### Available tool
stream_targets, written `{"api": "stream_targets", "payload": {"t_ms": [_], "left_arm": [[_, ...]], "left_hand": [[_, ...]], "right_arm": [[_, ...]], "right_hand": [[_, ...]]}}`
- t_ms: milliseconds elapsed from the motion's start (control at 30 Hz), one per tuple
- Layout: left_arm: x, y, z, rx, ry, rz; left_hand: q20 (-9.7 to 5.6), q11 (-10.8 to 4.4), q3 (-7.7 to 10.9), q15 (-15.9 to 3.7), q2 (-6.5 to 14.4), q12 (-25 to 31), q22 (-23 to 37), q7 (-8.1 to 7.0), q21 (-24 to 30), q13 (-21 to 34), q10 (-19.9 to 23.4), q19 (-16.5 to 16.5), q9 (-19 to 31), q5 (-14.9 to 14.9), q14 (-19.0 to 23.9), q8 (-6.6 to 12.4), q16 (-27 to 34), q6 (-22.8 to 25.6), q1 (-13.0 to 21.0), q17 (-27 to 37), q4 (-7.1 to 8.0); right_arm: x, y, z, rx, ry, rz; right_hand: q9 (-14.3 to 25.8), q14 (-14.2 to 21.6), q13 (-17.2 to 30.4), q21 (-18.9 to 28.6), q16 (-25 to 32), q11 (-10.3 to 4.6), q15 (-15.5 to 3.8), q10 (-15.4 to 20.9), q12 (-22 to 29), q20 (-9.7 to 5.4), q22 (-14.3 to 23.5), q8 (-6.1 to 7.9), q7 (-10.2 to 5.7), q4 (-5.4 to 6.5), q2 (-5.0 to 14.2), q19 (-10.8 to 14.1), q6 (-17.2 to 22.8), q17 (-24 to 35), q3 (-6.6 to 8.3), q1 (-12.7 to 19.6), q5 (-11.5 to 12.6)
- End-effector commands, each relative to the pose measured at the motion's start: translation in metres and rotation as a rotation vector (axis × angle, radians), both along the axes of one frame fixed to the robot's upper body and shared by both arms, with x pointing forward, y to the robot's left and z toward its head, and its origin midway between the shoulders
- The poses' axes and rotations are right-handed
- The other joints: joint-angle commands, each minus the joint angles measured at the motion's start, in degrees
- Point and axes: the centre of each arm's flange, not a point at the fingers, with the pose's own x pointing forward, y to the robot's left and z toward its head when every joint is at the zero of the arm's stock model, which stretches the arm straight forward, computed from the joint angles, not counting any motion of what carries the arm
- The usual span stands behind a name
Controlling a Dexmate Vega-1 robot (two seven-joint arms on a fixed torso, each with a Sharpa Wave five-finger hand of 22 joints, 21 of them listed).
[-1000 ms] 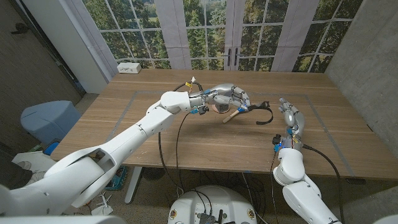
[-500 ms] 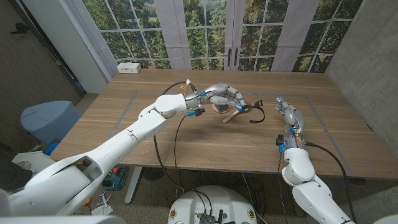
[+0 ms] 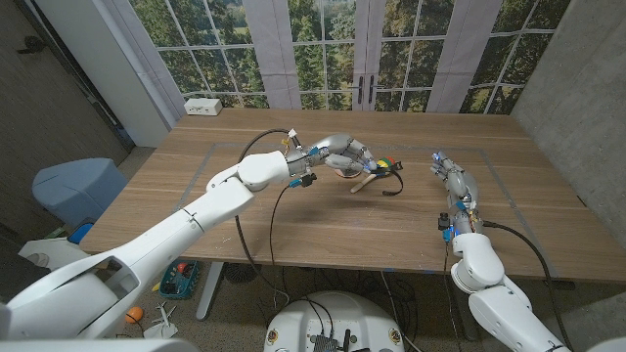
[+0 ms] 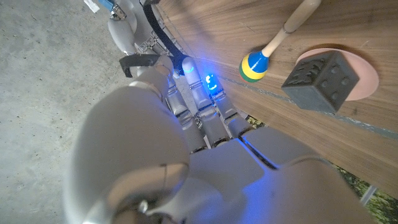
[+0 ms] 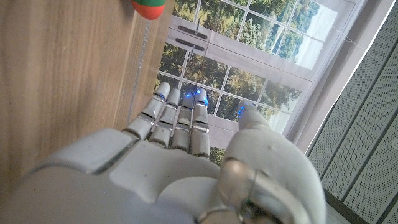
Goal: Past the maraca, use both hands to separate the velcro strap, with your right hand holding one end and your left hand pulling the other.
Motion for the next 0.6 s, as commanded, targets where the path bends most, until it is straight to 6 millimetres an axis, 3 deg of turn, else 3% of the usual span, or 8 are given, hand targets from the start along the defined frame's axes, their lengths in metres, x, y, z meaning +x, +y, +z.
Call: {"api": "stream_targets", "payload": {"t_ms": [33,600], "left_arm": [[-0.008,0.014,-0.002,0.053,-0.049,0.162],[-0.025,0.036,-0.012,-0.007,-0.262,0.533]], "left_hand": [[0.01,-2.68,-0.08,-8.98,-0.3,0.1,-0.1,0.66,0.5,3.5,3.2,-0.1,0.2,0.3,0.7,-0.34,-0.4,0.1,-0.1,0.0,0.18],[0.77,-2.58,0.06,-8.98,-0.2,-0.4,-0.6,1.20,1.2,3.8,2.9,-0.6,0.9,0.9,0.5,-0.43,-1.3,-0.2,-0.1,-0.2,0.21]], "right_arm": [[0.001,-0.002,0.002,-0.026,-0.011,0.023],[0.005,0.003,0.008,-0.046,-0.007,0.036]], "right_hand": [[0.1,-0.1,0.0,0.0,-0.2,0.36,0.05,-0.3,-0.3,0.22,0.0,0.13,-0.06,0.20,0.30,-0.3,-0.6,0.0,-0.02,-0.4,0.5],[0.0,-0.4,-0.6,-0.2,-0.9,0.56,0.46,-0.6,-0.5,0.76,-0.1,0.36,0.01,0.07,0.25,-0.6,-0.9,-0.5,-0.18,-1.4,0.8]]}}
